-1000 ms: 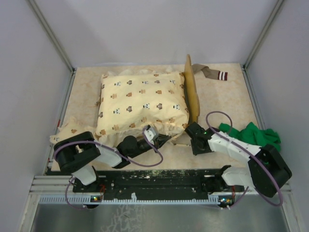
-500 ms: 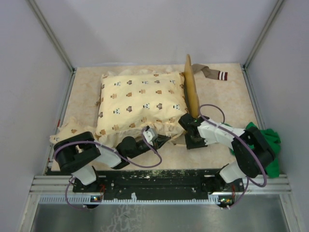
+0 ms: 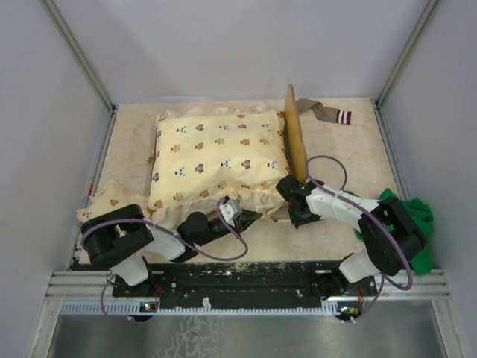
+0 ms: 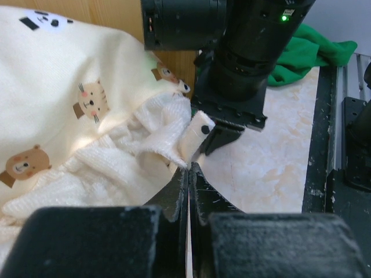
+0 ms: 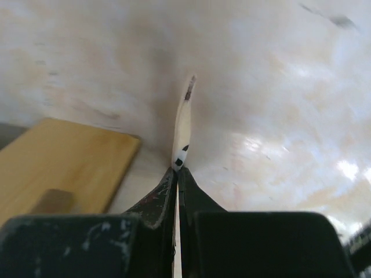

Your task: Set up the pet bed

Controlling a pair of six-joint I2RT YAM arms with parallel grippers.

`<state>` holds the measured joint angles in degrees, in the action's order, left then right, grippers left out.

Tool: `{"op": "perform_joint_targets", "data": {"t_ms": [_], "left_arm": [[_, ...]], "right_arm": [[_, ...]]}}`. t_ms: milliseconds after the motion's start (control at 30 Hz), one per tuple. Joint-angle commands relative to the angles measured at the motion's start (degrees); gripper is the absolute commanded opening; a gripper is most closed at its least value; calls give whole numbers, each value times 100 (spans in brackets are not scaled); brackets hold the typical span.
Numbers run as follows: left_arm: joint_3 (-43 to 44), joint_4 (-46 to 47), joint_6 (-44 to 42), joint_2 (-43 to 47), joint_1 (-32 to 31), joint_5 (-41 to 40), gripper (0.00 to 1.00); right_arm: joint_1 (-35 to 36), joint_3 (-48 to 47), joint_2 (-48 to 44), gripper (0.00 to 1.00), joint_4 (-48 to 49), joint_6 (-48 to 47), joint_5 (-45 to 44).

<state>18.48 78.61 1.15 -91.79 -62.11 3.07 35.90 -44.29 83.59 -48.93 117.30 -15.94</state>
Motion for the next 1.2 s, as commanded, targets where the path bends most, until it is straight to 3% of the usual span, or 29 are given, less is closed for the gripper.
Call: {"op": "perform_joint_targets", "data": {"t_ms": [0, 133, 233, 333, 433, 600, 667, 867, 1167], "left_arm": [[-240, 409, 63, 25, -7, 146, 0], [-379, 759, 231, -168, -10, 160, 0], [-415, 897, 307, -310, -11, 50, 0], [-454, 1056, 351, -382, -9, -117, 0], [-398, 960, 342, -395, -8, -174, 0], [-202, 792, 377, -419, 3, -222, 0], [-54, 518, 384, -419, -1, -219, 0], [120, 341, 413, -507, 35, -228, 0], [155, 351, 561, -571, 54, -281, 0]], "right_arm": [[4, 267, -118, 0, 1049, -1981, -1656], [478, 517, -255, 0, 395, -1604, -2348], [811, 765, -618, 0, 547, -1813, -2772], [849, 1154, -1196, 0, 1482, -3104, -2947], [848, 1410, -1767, 0, 1641, -3524, -3013], [853, 1897, -2690, 0, 2920, -5581, -2915], [857, 1963, -2982, 0, 2997, -6069, -3006], [858, 2561, -3894, 0, 4160, -7855, -2335], [857, 2890, -4293, 0, 4943, -8910, -1735]]}}
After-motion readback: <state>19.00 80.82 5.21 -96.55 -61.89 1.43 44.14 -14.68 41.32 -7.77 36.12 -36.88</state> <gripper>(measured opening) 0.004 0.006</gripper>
